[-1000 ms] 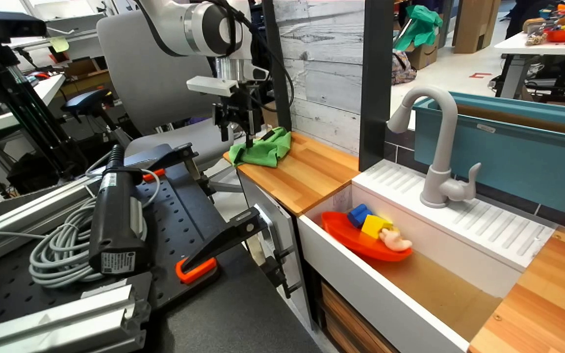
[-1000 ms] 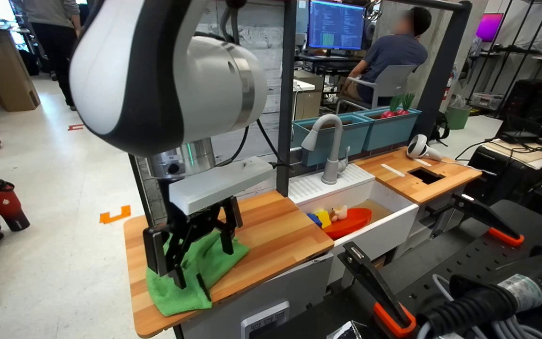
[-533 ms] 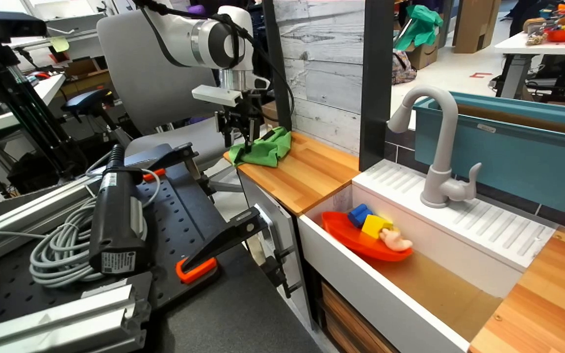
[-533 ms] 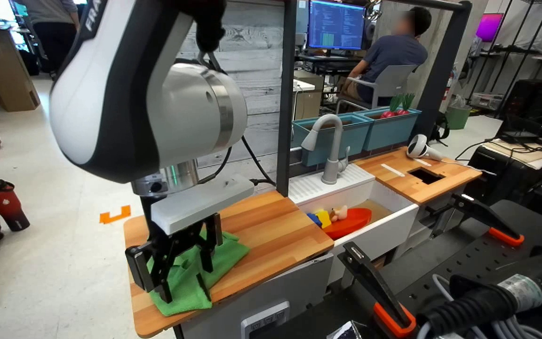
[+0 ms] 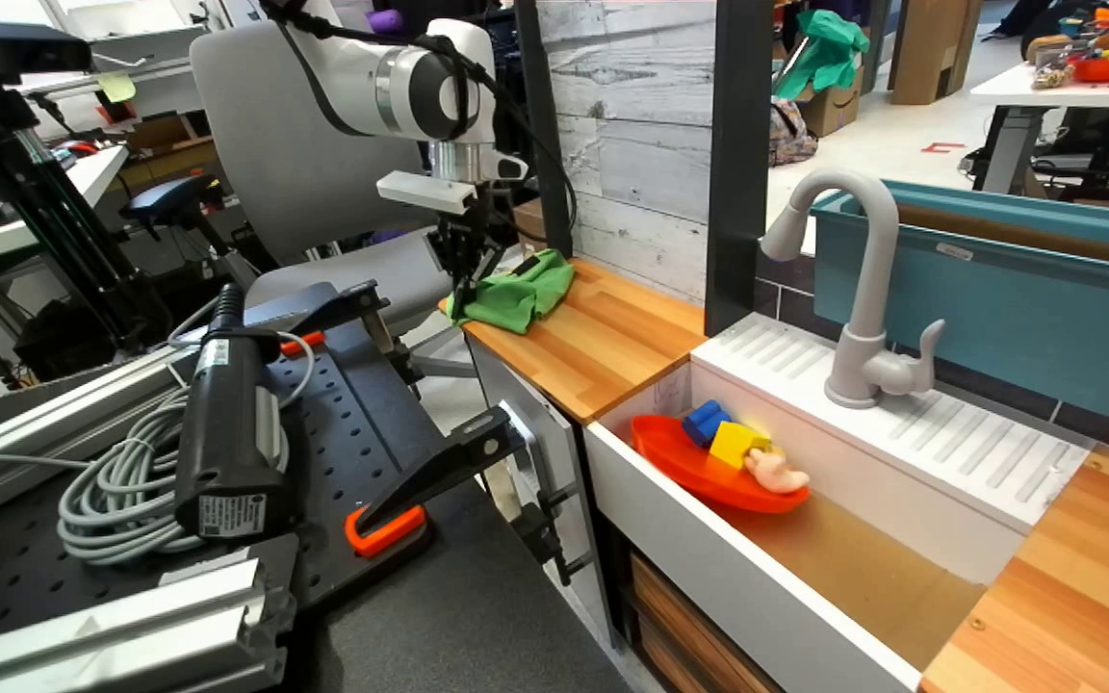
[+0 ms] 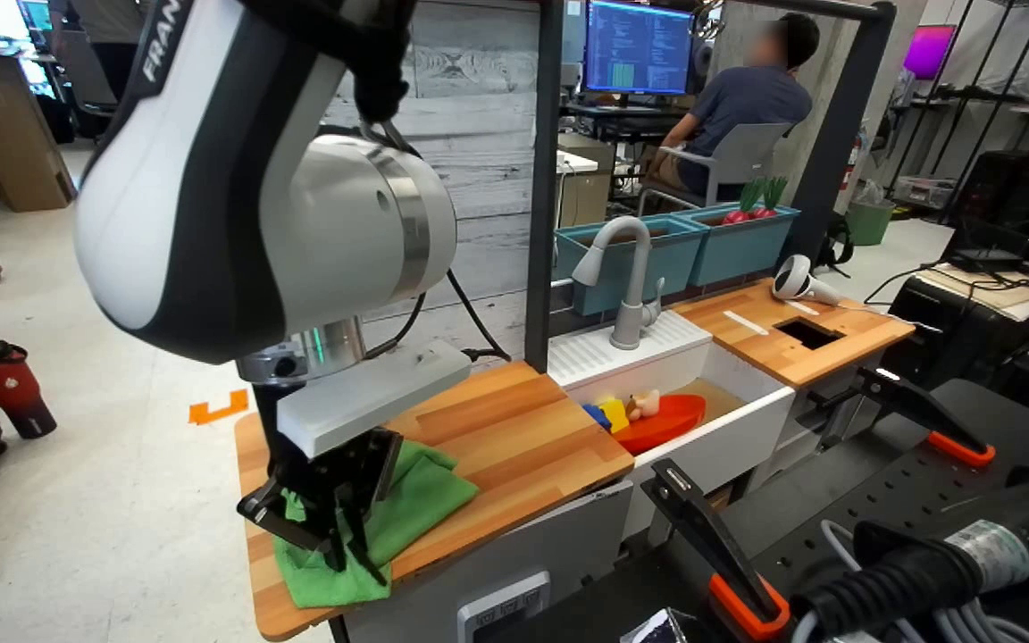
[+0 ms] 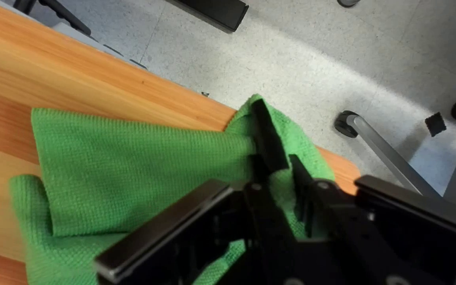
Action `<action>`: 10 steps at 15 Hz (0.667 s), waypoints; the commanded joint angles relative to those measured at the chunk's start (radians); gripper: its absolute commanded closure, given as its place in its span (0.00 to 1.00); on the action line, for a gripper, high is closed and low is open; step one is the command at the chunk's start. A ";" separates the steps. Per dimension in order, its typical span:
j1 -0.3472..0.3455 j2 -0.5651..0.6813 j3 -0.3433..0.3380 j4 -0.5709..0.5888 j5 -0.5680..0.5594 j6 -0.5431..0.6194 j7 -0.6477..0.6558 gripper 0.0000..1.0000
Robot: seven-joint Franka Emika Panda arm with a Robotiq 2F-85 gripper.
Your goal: Fold the green cloth
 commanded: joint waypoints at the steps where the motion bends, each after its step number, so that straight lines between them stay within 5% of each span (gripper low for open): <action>1: -0.005 -0.073 0.010 -0.079 0.020 -0.004 -0.024 1.00; 10: 0.002 -0.419 -0.003 -0.353 0.012 -0.012 0.042 0.99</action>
